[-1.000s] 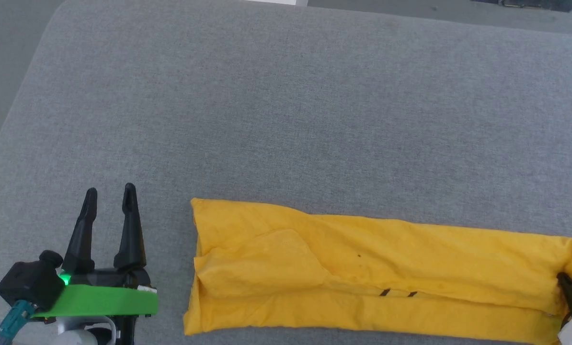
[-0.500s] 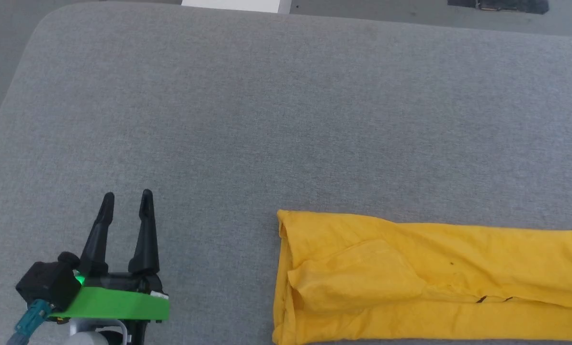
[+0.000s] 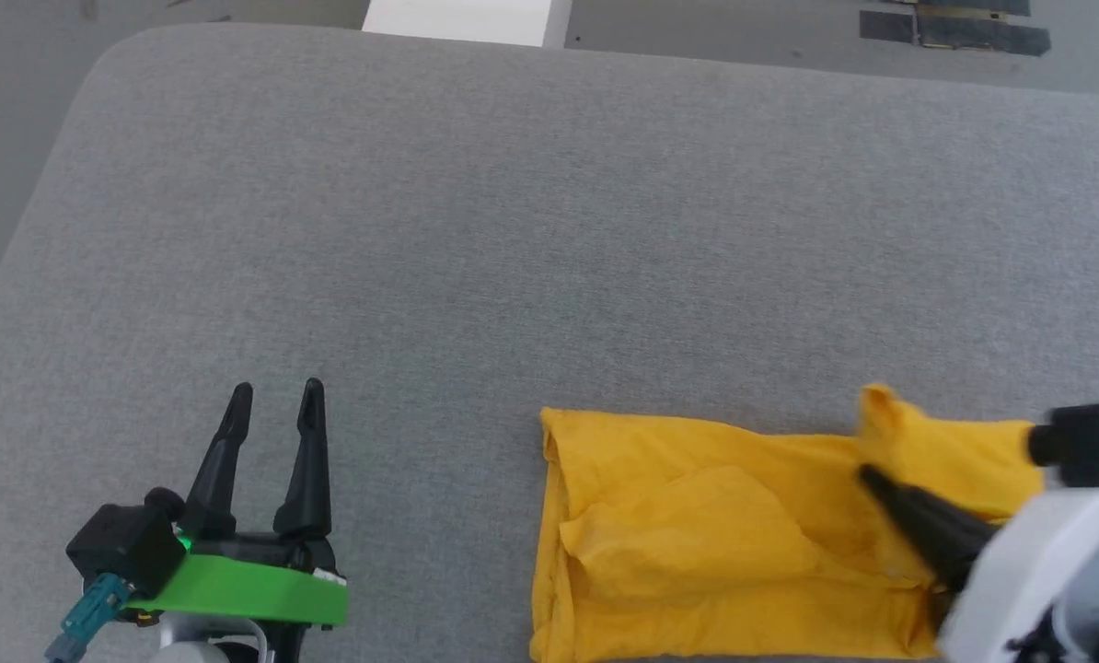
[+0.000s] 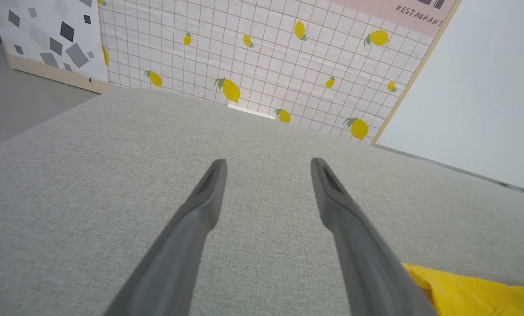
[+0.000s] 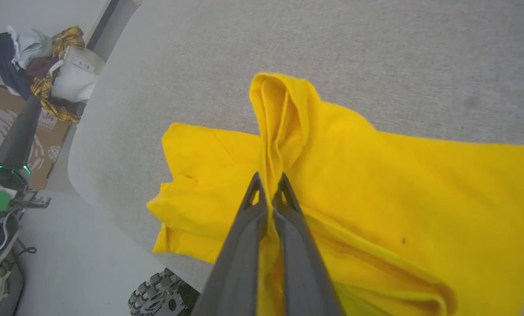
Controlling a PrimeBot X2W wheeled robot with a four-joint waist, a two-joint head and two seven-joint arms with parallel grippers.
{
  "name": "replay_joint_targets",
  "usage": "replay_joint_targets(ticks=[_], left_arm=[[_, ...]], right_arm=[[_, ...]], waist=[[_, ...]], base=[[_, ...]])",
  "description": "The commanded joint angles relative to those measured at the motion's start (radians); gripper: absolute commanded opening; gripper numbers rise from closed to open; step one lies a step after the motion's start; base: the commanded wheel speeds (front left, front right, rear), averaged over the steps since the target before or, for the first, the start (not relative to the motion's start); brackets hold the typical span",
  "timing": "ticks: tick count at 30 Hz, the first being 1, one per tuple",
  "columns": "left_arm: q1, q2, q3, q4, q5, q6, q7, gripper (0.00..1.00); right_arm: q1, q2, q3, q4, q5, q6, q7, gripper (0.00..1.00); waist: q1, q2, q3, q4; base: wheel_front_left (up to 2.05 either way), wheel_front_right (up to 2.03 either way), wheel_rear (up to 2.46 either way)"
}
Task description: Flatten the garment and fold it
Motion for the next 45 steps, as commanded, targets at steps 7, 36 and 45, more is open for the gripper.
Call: replay_joint_targets(ticks=[7,36,45], left_arm=[[-0.024,-0.017,-0.008,0.016,-0.018,-0.014,-0.003,1.00],[-0.072,-0.040,-0.038,0.101,-0.029,-0.044,-0.009,1.00],[-0.065,-0.024,-0.032,0.064,-0.017,-0.037,-0.008,1.00]], right_arm=[[-0.090,0.003,0.234,0.006,0.037,-0.001,0.007,0.00],[-0.297,0.004,0.431,0.468,-0.134,-0.001,-0.304,1.00],[-0.111,0.004,0.059,0.188,-0.214,-0.001,-0.359,1.00]], waist=[[0.0001,0.0000,0.016,0.039],[0.0001,0.0000,0.001,0.082],[0.0001,0.0000,0.004,0.047]], base=[[0.00,0.00,0.00],[0.00,0.00,0.00],[0.00,0.00,0.00]])
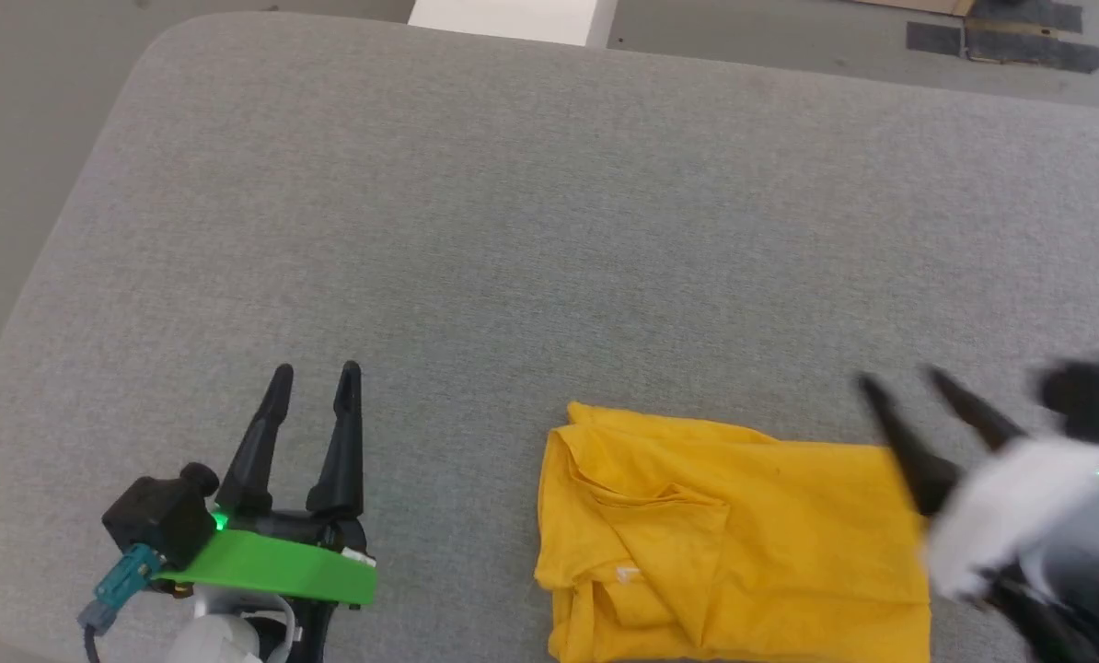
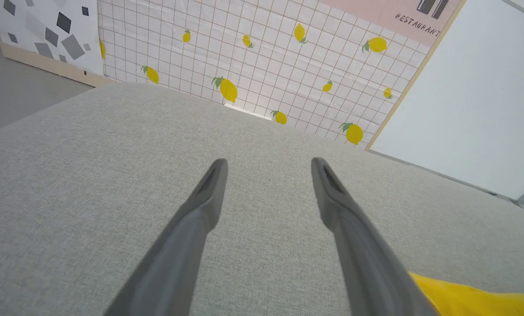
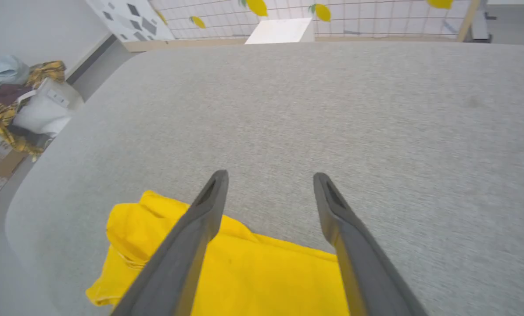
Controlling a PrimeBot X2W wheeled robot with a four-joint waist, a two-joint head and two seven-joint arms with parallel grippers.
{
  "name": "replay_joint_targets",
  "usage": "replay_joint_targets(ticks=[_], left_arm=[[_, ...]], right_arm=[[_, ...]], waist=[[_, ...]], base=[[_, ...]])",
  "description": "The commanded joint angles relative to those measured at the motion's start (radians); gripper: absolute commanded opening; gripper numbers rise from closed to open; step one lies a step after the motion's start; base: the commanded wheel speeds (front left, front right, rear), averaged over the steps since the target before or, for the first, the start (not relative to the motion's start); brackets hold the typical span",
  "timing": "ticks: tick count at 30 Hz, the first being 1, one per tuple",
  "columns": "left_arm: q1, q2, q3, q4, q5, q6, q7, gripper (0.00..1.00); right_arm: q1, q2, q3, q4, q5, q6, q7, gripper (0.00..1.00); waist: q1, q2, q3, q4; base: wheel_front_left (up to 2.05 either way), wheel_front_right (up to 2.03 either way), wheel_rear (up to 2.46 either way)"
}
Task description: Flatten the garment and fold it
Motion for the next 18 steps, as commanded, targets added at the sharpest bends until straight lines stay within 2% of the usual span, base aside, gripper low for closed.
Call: replay_joint_targets(ticks=[1,4,6,18], left_arm=[[0.000,0.008,0.003,-0.011,0.006,0.005,-0.006,1.00],[0.007,0.009,0.009,-0.027,0.008,0.006,-0.006,1.00],[0.011,0.009,0.012,-0.031,0.007,0.006,-0.006,1.00],[0.004,0.027,-0.001,-0.035,0.013,0.001,0.003,1.00]], right_arm=[[0.043,0.000,-0.044,-0.020,-0.001,-0.001,-0.013,1.00],[0.125,0.000,-0.130,-0.037,0.014,-0.001,-0.028,1.00],[0.164,0.000,-0.152,-0.021,0.039,-0.001,-0.039,1.00],[0.206,0.000,-0.098,0.199,0.116,-0.001,-0.031,1.00]], waist=[[0.0000,0.0000,0.007,-0.008],[0.0000,0.0000,0.018,-0.017],[0.0000,0.0000,0.023,-0.021],[0.0000,0.0000,0.015,0.012]], base=[[0.00,0.00,0.00],[0.00,0.00,0.00],[0.00,0.00,0.00],[0.00,0.00,0.00]])
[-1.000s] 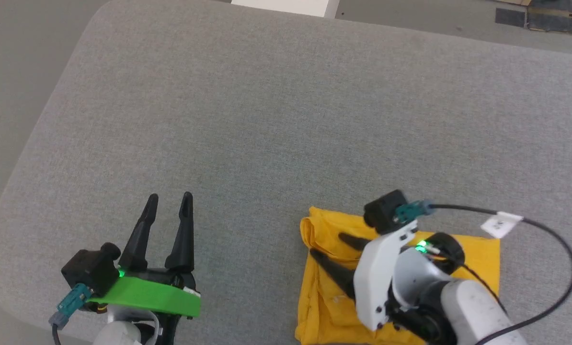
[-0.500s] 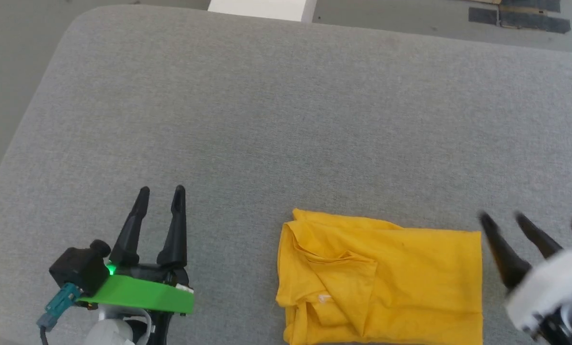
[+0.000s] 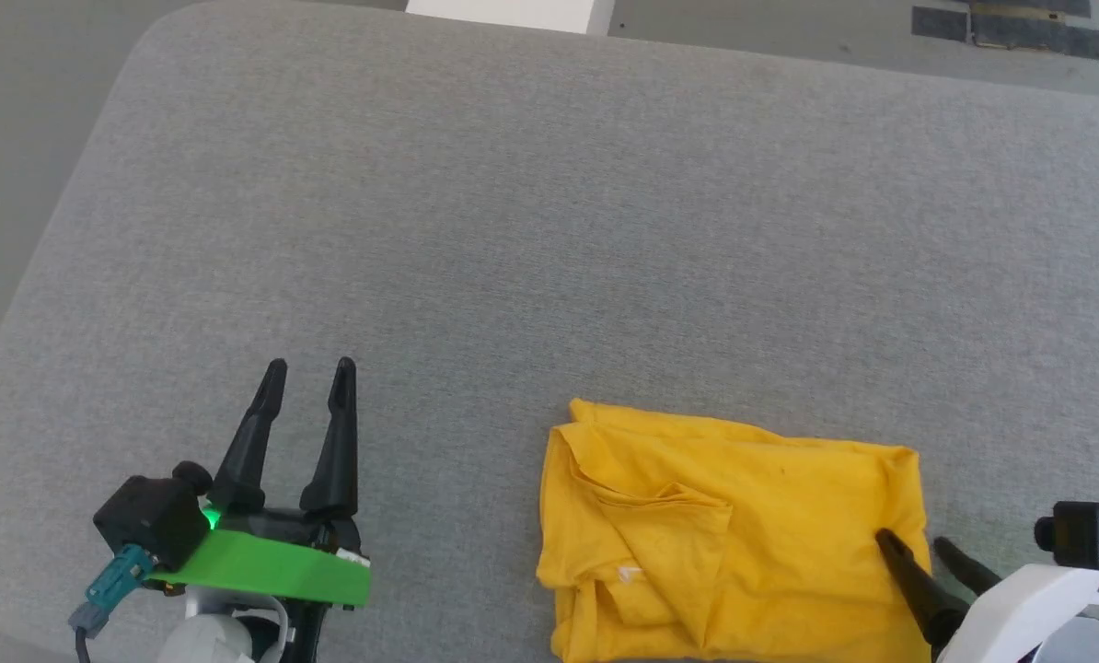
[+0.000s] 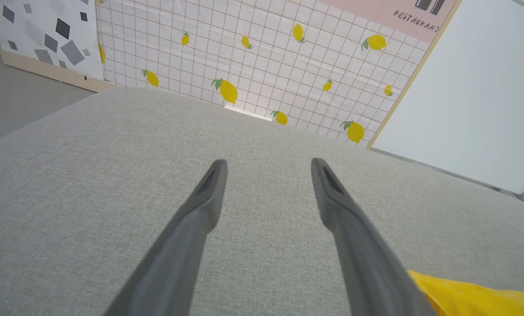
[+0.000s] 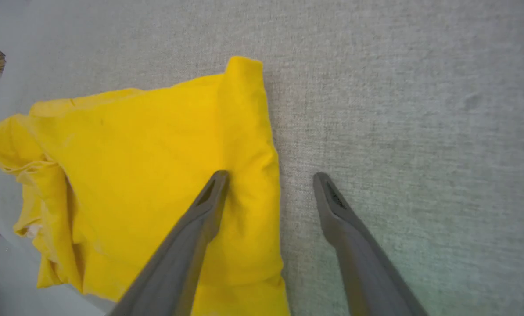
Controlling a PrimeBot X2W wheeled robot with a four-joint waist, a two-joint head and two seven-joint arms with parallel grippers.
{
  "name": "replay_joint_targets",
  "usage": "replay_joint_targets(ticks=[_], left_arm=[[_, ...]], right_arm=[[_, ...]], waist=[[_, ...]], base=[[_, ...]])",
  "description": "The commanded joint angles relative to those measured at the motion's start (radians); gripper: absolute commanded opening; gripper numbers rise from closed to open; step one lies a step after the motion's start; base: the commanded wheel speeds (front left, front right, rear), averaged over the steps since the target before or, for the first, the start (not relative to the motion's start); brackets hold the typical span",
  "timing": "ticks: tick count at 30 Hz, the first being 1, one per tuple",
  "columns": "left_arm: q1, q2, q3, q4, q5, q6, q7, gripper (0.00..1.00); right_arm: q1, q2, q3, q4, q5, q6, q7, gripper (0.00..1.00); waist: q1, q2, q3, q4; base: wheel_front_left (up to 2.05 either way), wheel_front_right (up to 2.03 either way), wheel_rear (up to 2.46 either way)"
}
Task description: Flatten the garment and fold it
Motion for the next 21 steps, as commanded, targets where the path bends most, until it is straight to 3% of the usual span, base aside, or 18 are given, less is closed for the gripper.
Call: replay_joint_targets(ticks=[1,2,3,10,21], left_arm=[[-0.001,0.010,-0.002,-0.004,0.009,-0.002,0.002,1.00],[-0.002,0.011,-0.004,-0.005,0.009,-0.002,0.003,1.00],[-0.003,0.013,-0.005,-0.005,0.010,-0.002,0.005,1.00],[-0.008,0.019,-0.007,-0.015,0.015,0.003,0.006,1.00],[-0.031,0.037,-0.012,-0.037,0.024,0.013,0.019,1.00]], right_arm=[[-0.003,0.001,0.013,0.032,0.013,-0.001,0.011,0.58],[-0.006,0.001,0.017,0.047,0.018,-0.001,0.013,0.18],[-0.012,0.001,0.029,0.060,0.014,-0.001,0.017,0.00],[-0.072,0.001,0.045,0.098,0.005,-0.001,-0.045,0.00],[-0.246,0.001,0.051,0.146,-0.094,-0.001,-0.106,0.00]], waist=[[0.0000,0.0000,-0.006,0.011],[0.0000,0.0000,-0.008,0.013],[0.0000,0.0000,-0.010,0.016],[0.0000,0.0000,-0.027,0.003],[0.0000,0.0000,-0.048,-0.095]], base=[[0.00,0.00,0.00],[0.00,0.00,0.00],[0.00,0.00,0.00],[0.00,0.00,0.00],[0.00,0.00,0.00]])
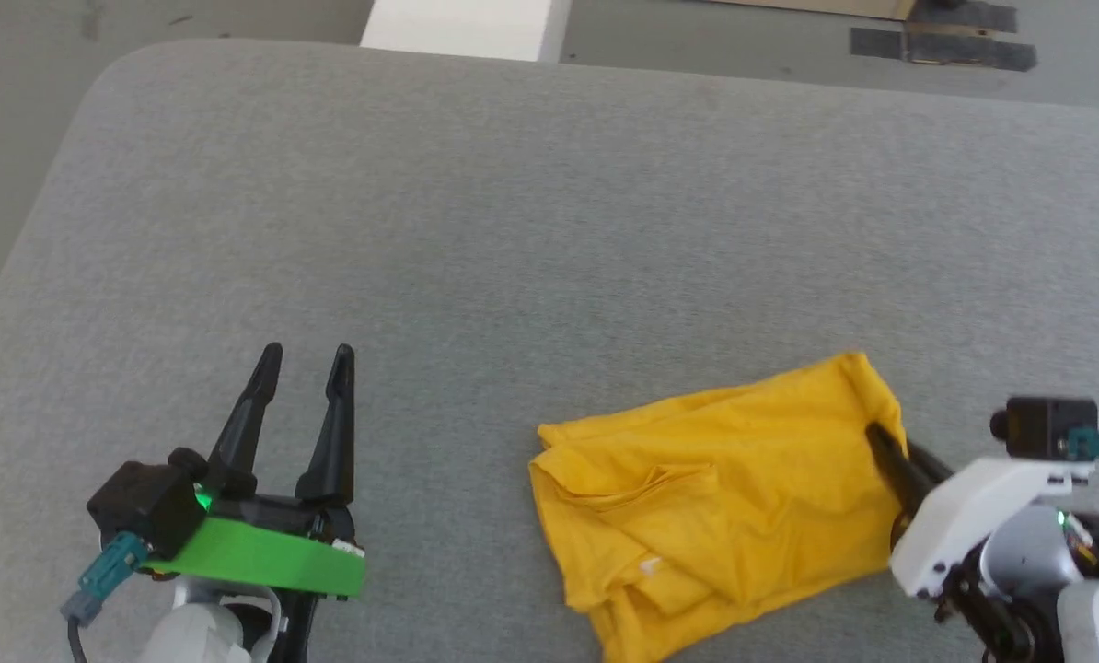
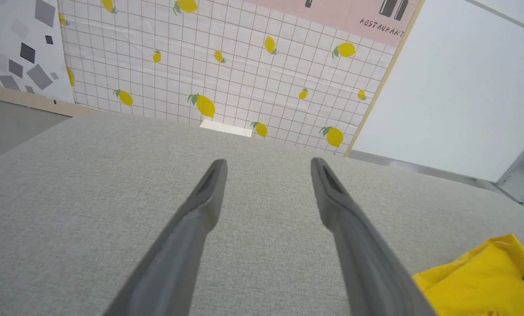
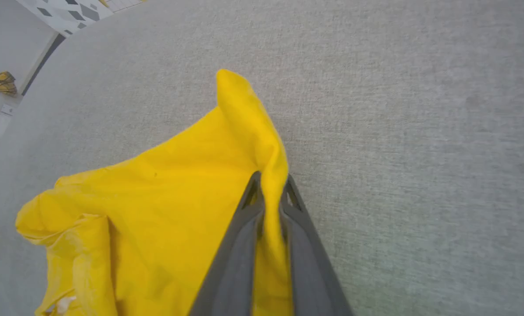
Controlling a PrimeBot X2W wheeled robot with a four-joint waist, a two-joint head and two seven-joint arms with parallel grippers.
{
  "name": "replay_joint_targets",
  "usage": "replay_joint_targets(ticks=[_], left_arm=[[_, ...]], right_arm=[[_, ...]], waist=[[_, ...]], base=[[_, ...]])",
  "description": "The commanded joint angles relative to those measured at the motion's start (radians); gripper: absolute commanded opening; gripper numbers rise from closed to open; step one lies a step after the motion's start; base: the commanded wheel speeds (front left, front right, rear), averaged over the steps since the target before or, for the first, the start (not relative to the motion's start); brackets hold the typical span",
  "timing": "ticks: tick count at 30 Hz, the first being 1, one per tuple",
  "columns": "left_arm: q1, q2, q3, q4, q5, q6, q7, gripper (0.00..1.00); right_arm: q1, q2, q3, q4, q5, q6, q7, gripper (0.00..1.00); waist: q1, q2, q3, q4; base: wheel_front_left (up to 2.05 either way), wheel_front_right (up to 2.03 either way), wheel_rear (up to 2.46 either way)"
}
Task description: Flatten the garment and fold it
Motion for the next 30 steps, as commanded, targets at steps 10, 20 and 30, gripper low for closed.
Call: replay_joint_targets(ticks=[10,20,30], left_arm=[[-0.037,0.038,0.002,-0.038,0.011,0.013,0.035,1.00],[-0.075,0.073,0.005,-0.096,0.023,0.021,0.072,1.00],[-0.180,0.147,0.016,-0.194,0.055,0.016,0.139,1.00]], right_arm=[[-0.211,-0.022,-0.051,0.009,-0.157,-0.001,0.052,0.00],[-0.389,-0.166,-0.078,-0.006,-0.242,-0.001,0.135,0.00],[-0.531,-0.321,-0.115,-0.027,-0.282,-0.001,0.186,0.00]], waist=[[0.0000,0.0000,0.004,-0.151],[0.0000,0.0000,0.081,-0.254],[0.0000,0.0000,0.259,-0.342]], base=[[0.00,0.00,0.00],[0.00,0.00,0.00],[0.00,0.00,0.00]])
